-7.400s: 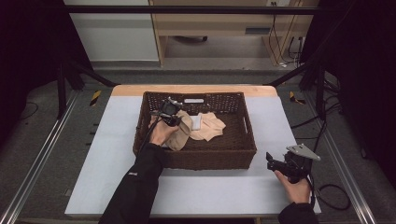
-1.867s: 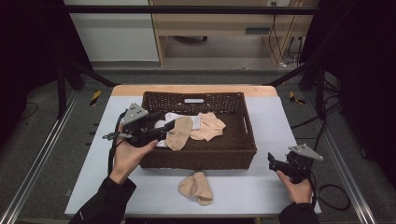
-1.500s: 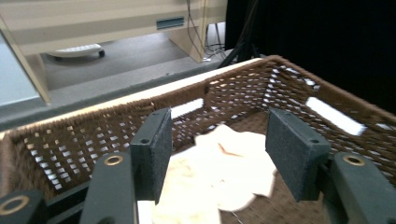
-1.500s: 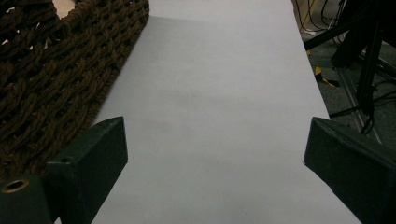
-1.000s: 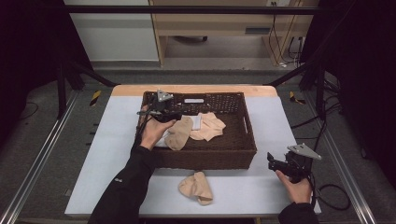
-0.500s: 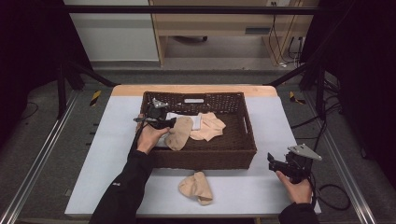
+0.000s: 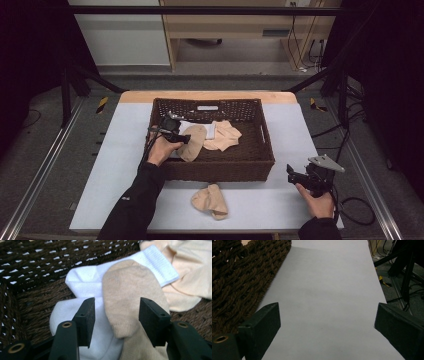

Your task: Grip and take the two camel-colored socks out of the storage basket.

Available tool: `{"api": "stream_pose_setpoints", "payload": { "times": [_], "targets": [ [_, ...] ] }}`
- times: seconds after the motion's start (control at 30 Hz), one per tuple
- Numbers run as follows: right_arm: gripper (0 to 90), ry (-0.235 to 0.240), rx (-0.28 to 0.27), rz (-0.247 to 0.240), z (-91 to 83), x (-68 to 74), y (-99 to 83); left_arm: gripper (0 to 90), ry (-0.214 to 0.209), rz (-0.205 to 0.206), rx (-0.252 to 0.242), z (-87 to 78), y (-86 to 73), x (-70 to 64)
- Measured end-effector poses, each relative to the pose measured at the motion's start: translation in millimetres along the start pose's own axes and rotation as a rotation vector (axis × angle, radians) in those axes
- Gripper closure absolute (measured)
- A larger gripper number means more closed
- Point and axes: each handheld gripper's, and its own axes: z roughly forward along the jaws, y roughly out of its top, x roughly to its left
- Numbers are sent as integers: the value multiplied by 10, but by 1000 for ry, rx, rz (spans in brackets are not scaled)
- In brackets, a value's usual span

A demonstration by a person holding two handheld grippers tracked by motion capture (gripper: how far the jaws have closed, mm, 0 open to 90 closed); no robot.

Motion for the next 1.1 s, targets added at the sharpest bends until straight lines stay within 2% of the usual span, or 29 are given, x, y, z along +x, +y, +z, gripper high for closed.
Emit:
{"api": "stream_pose_setpoints", "payload": {
  "times": [0.07, 0.2, 0.23, 0.3, 0.33, 0.4, 0.5, 0.57, 0.7, 0.73, 0.77, 0.93, 1.07, 1.1],
  "targets": [
    [69, 0, 0, -1, 1, 0, 0, 507, -4, 2, 5, 4, -1, 0],
    [70, -1, -3, -8, 6, -2, -1, 657, -28, 1, 32, 6, -4, -15],
    [70, -1, -3, -8, 6, -2, -1, 657, -34, -2, 41, 6, -4, -20],
    [71, -2, -2, -10, 7, 0, -1, 721, -43, 10, 53, 2, -1, -32],
    [71, -3, -2, -12, 4, -2, -1, 786, -48, 16, 61, -4, 2, -50],
    [71, -3, -2, -8, 1, -1, -1, 809, -46, 19, 61, -14, 7, -55],
    [71, -5, -1, -4, -4, -8, -4, 830, -54, 3, 37, -60, 25, -60],
    [72, -6, 0, -4, -1, -13, -6, 834, -59, -8, -11, -106, 35, -66],
    [72, -13, 0, -10, 2, -18, -7, 838, -63, 10, -109, -205, 57, -89],
    [72, -16, -1, -11, -4, -19, -8, 840, -61, 8, -161, -255, 66, -83],
    [72, -16, -1, -11, -4, -19, -8, 840, -61, 8, -161, -255, 66, -83],
    [72, -16, -4, -2, -9, -23, -1, 841, -56, 0, -262, -375, 94, -78],
    [73, -13, -3, -8, -8, -20, -1, 843, -75, -12, -355, -487, 122, -126],
    [73, -13, -3, -8, -8, -20, -1, 844, -75, -12, -355, -487, 122, -126]
  ]
}}
